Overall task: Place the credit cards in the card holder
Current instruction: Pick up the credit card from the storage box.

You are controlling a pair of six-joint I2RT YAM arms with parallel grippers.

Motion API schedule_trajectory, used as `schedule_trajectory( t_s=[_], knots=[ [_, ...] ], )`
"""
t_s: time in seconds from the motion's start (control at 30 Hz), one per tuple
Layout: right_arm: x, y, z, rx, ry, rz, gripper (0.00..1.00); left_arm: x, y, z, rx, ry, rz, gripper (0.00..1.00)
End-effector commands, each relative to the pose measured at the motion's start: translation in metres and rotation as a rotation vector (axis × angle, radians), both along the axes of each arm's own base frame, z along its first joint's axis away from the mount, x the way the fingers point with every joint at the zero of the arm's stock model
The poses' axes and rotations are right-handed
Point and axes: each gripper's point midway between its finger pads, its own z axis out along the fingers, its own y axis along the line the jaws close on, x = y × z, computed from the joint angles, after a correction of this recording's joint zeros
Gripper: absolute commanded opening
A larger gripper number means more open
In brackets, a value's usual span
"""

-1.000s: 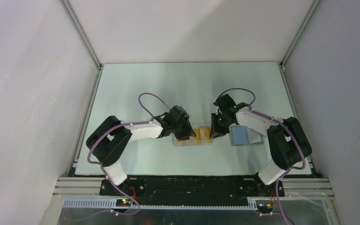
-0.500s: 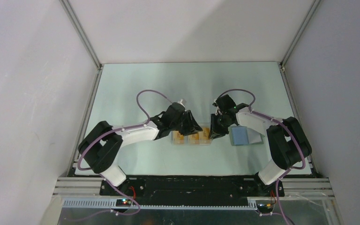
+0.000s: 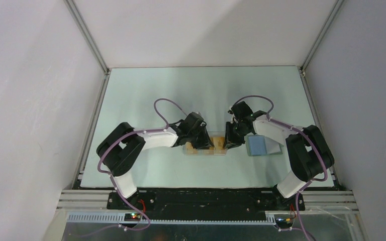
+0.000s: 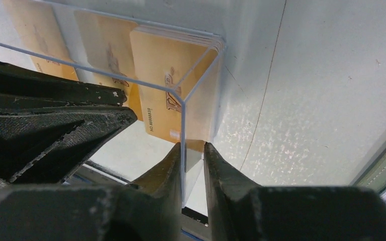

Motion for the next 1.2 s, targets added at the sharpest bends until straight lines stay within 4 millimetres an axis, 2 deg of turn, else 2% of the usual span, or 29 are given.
schedule_trajectory(
  t_s=[0.0,0.03,0.1,0.17,0.27,0.37,0.57,0.8,0.97,1.17],
  knots=[
    [-0.005,0.009,0.016,0.07,-0.012,0.02,0.28,0.007,-0.014,0.012,-0.043,-0.024,-0.017,0.33],
    [-0.004,0.01,0.023,0.085,-0.026,0.019,0.4,0.008,-0.014,0.012,-0.043,-0.025,-0.015,0.33],
    [-0.003,0.011,0.034,0.119,-0.045,0.017,0.53,0.007,-0.013,0.013,-0.04,-0.028,-0.01,0.31],
    [-0.001,0.011,0.045,0.153,-0.063,0.009,0.6,0.008,-0.013,0.013,-0.04,-0.031,-0.009,0.31],
    [0.005,0.007,0.055,0.197,-0.065,-0.02,0.6,0.009,-0.015,0.013,-0.044,-0.027,-0.015,0.3],
    [0.009,0.002,0.055,0.211,-0.053,-0.043,0.48,0.009,-0.019,0.011,-0.047,-0.02,-0.024,0.29],
    [0.014,-0.006,0.038,0.182,-0.018,-0.062,0.38,0.011,-0.024,0.009,-0.048,-0.013,-0.03,0.27],
    [0.013,-0.002,0.029,0.185,0.008,-0.046,0.2,0.012,-0.026,0.011,-0.046,-0.019,-0.032,0.21],
    [0.012,-0.001,0.029,0.179,0.005,-0.04,0.17,0.01,-0.027,0.012,-0.039,-0.018,-0.042,0.03],
    [0.01,0.0,0.028,0.173,0.007,-0.037,0.13,0.012,-0.028,0.024,-0.02,-0.052,-0.049,0.0]
  ],
)
